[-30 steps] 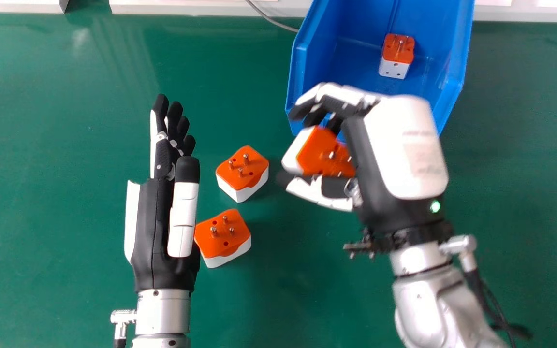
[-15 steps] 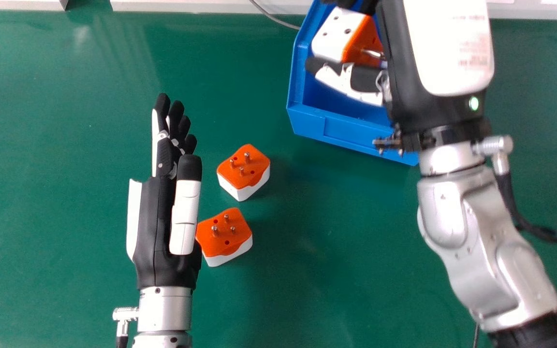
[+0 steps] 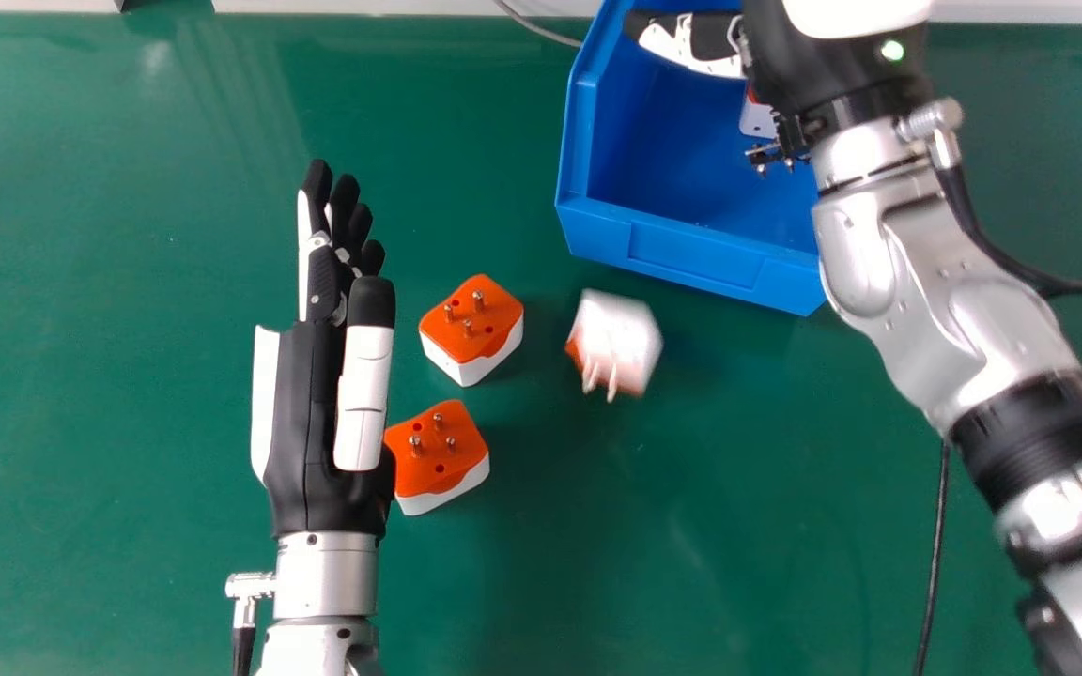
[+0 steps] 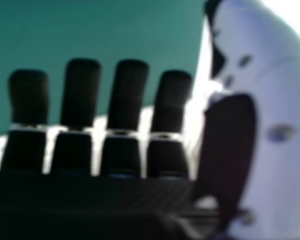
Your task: Pick all objects and put in blue box
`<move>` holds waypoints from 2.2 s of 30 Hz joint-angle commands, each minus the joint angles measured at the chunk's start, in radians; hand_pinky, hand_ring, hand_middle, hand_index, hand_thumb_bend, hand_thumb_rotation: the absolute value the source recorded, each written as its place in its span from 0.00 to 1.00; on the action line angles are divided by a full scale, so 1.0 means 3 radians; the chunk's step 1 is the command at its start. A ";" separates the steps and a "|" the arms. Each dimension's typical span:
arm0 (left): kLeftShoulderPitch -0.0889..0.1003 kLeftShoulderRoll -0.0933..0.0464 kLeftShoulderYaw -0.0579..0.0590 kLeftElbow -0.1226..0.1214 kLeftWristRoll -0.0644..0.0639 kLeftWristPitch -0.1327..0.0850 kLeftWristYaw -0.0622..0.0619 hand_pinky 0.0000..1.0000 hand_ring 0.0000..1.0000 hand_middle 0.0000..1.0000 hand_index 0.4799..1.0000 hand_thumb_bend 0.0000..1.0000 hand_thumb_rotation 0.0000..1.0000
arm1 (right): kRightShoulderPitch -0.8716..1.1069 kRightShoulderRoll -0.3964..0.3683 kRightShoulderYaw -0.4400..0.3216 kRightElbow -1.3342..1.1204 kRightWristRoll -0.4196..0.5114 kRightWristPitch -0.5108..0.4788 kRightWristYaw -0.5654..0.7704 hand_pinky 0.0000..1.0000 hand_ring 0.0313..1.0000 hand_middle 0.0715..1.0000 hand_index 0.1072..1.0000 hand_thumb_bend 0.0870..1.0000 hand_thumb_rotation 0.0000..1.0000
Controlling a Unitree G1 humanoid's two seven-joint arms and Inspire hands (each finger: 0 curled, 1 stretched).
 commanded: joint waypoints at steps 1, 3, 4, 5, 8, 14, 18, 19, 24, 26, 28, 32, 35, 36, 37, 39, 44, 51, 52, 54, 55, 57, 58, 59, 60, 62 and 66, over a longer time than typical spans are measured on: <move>-0.0047 -0.0125 0.0003 0.0002 0.0041 -0.0115 0.0026 1.00 1.00 1.00 1.00 0.83 0.90 | -0.0318 -0.0031 0.0101 0.0277 -0.0030 -0.0040 -0.0161 0.32 0.41 0.46 0.43 0.45 0.00; -0.0048 -0.0122 0.0001 0.0011 0.0033 -0.0132 0.0022 1.00 1.00 1.00 1.00 0.83 0.90 | -0.0413 -0.0028 0.0166 0.0468 -0.0015 -0.0059 -0.0199 0.33 0.42 0.46 0.43 0.45 0.00; -0.0044 -0.0124 -0.0002 0.0005 0.0023 -0.0134 0.0019 1.00 1.00 1.00 1.00 0.83 0.90 | -0.0446 -0.0030 0.0189 0.0536 0.0001 -0.0066 -0.0198 0.33 0.42 0.46 0.43 0.45 0.00; -0.0041 -0.0127 -0.0005 -0.0001 0.0018 -0.0134 0.0019 1.00 1.00 1.00 1.00 0.83 0.90 | -0.0468 -0.0034 0.0209 0.0582 0.0017 -0.0072 -0.0200 0.33 0.42 0.46 0.43 0.45 0.00; -0.0034 -0.0130 -0.0011 -0.0013 0.0036 -0.0132 0.0033 1.00 1.00 1.00 1.00 0.83 0.90 | -0.0501 -0.0038 0.0259 0.0656 0.0039 -0.0053 -0.0217 0.33 0.42 0.46 0.43 0.45 0.00; -0.0009 -0.0130 -0.0028 -0.0052 0.0038 -0.0115 0.0032 1.00 1.00 1.00 1.00 0.83 0.91 | -0.0479 -0.0046 0.0314 0.0644 0.0060 -0.0011 -0.0211 0.34 0.43 0.46 0.42 0.45 0.00; 0.0002 -0.0128 -0.0027 -0.0043 0.0047 -0.0143 0.0035 1.00 1.00 1.00 1.00 0.83 0.91 | -0.0416 -0.0052 0.0299 0.0518 0.0101 -0.0007 -0.0187 0.34 0.44 0.46 0.42 0.45 0.00; 0.0007 -0.0129 -0.0028 -0.0042 0.0046 -0.0146 0.0034 1.00 1.00 1.00 1.00 0.83 0.91 | -0.0397 -0.0053 0.0296 0.0479 0.0103 0.0002 -0.0199 0.34 0.44 0.46 0.42 0.45 0.00; 0.0035 -0.0132 -0.0038 -0.0055 0.0023 -0.0156 0.0017 1.00 1.00 1.00 1.00 0.83 0.91 | -0.0212 -0.0079 0.0210 0.0121 0.0274 -0.0061 -0.0120 0.34 0.44 0.46 0.42 0.45 0.00; 0.0052 -0.0127 -0.0041 -0.0070 0.0014 -0.0151 0.0010 1.00 1.00 1.00 1.00 0.84 0.91 | -0.0074 -0.0113 0.0166 -0.0159 0.0349 -0.0056 -0.0003 0.34 0.44 0.46 0.42 0.45 0.00; 0.0071 -0.0123 -0.0042 -0.0090 0.0010 -0.0136 0.0008 1.00 1.00 1.00 1.00 0.84 0.91 | 0.0079 -0.0126 0.0103 -0.0470 0.0413 -0.0003 0.0115 0.34 0.44 0.46 0.42 0.45 0.00; 0.0094 -0.0116 -0.0042 -0.0113 0.0005 -0.0121 0.0004 1.00 1.00 1.00 1.00 0.84 0.91 | 0.0418 -0.0136 -0.0063 -0.1151 0.0551 0.0130 0.0414 0.34 0.44 0.46 0.42 0.45 0.00; 0.0118 -0.0109 -0.0044 -0.0140 0.0005 -0.0110 -0.0001 1.00 1.00 1.00 1.00 0.84 0.91 | 0.0713 -0.0129 -0.0213 -0.1765 0.0725 0.0278 0.0799 0.34 0.43 0.46 0.43 0.45 0.00; 0.0126 -0.0107 -0.0043 -0.0148 0.0005 -0.0107 -0.0003 1.00 1.00 1.00 1.00 0.84 0.91 | 0.0803 -0.0133 -0.0248 -0.1952 0.0774 0.0328 0.0926 0.34 0.43 0.46 0.43 0.45 0.00; 0.0132 -0.0106 -0.0042 -0.0152 0.0004 -0.0107 -0.0005 1.00 1.00 1.00 1.00 0.84 0.91 | 0.0905 -0.0141 -0.0286 -0.2163 0.0831 0.0396 0.1094 0.34 0.43 0.46 0.43 0.45 0.00; 0.0154 -0.0101 -0.0046 -0.0178 -0.0014 -0.0087 -0.0023 1.00 1.00 1.00 1.00 0.84 0.91 | 0.1108 -0.0164 -0.0361 -0.2592 0.0999 0.0551 0.1510 0.34 0.43 0.46 0.43 0.45 0.00; 0.0207 -0.0092 -0.0054 -0.0249 -0.0026 -0.0044 -0.0053 1.00 1.00 1.00 1.00 0.84 0.91 | 0.1510 -0.0247 -0.0466 -0.3527 0.1137 0.1013 0.2372 0.33 0.42 0.45 0.44 0.45 0.00; 0.0251 -0.0096 -0.0064 -0.0293 -0.0037 -0.0027 -0.0075 1.00 1.00 1.00 1.00 0.84 0.91 | 0.1907 -0.0458 -0.0578 -0.4294 0.1292 0.1312 0.3213 0.32 0.42 0.45 0.45 0.45 0.00; 0.0256 -0.0094 -0.0065 -0.0296 -0.0036 -0.0029 -0.0078 1.00 1.00 1.00 1.00 0.84 0.91 | 0.1940 -0.0480 -0.0584 -0.4362 0.1291 0.1355 0.3298 0.32 0.42 0.45 0.45 0.45 0.00; 0.0268 -0.0093 -0.0066 -0.0305 -0.0020 -0.0028 -0.0073 1.00 1.00 1.00 1.00 0.84 0.91 | 0.1992 -0.0510 -0.0592 -0.4456 0.1287 0.1403 0.3412 0.32 0.42 0.45 0.45 0.45 0.00; 0.0273 -0.0093 -0.0065 -0.0309 -0.0014 -0.0027 -0.0070 1.00 1.00 1.00 1.00 0.84 0.91 | 0.2012 -0.0519 -0.0597 -0.4494 0.1299 0.1427 0.3471 0.34 0.43 0.47 0.44 0.46 0.03; 0.0284 -0.0094 -0.0067 -0.0319 -0.0006 -0.0024 -0.0065 1.00 1.00 1.00 1.00 0.84 0.91 | 0.2053 -0.0536 -0.0613 -0.4565 0.1335 0.1475 0.3592 0.34 0.43 0.47 0.44 0.46 0.03; 0.0290 -0.0096 -0.0068 -0.0326 -0.0004 -0.0019 -0.0063 1.00 1.00 1.00 1.00 0.84 0.90 | 0.2066 -0.0563 -0.0615 -0.4591 0.1341 0.1489 0.3662 0.36 0.45 0.50 0.48 0.54 0.05; 0.0295 -0.0097 -0.0069 -0.0331 -0.0002 -0.0016 -0.0061 1.00 1.00 1.00 1.00 0.84 0.90 | 0.2072 -0.0600 -0.0612 -0.4614 0.1338 0.1496 0.3736 0.36 0.45 0.50 0.48 0.54 0.05; 0.0301 -0.0100 -0.0069 -0.0338 0.0003 -0.0011 -0.0056 1.00 1.00 1.00 1.00 0.84 0.90 | 0.2074 -0.0648 -0.0605 -0.4642 0.1321 0.1507 0.3822 0.36 0.45 0.50 0.48 0.54 0.05; 0.0305 -0.0102 -0.0071 -0.0340 0.0002 -0.0013 -0.0056 1.00 1.00 1.00 1.00 0.83 0.90 | 0.2072 -0.0737 -0.0595 -0.4696 0.1313 0.1525 0.3989 0.39 0.48 0.53 0.52 0.62 0.07; 0.0316 -0.0110 -0.0074 -0.0351 0.0002 -0.0014 -0.0048 1.00 1.00 1.00 1.00 0.83 0.90 | 0.2067 -0.1003 -0.0582 -0.4846 0.1384 0.1606 0.4503 0.39 0.48 0.53 0.52 0.62 0.07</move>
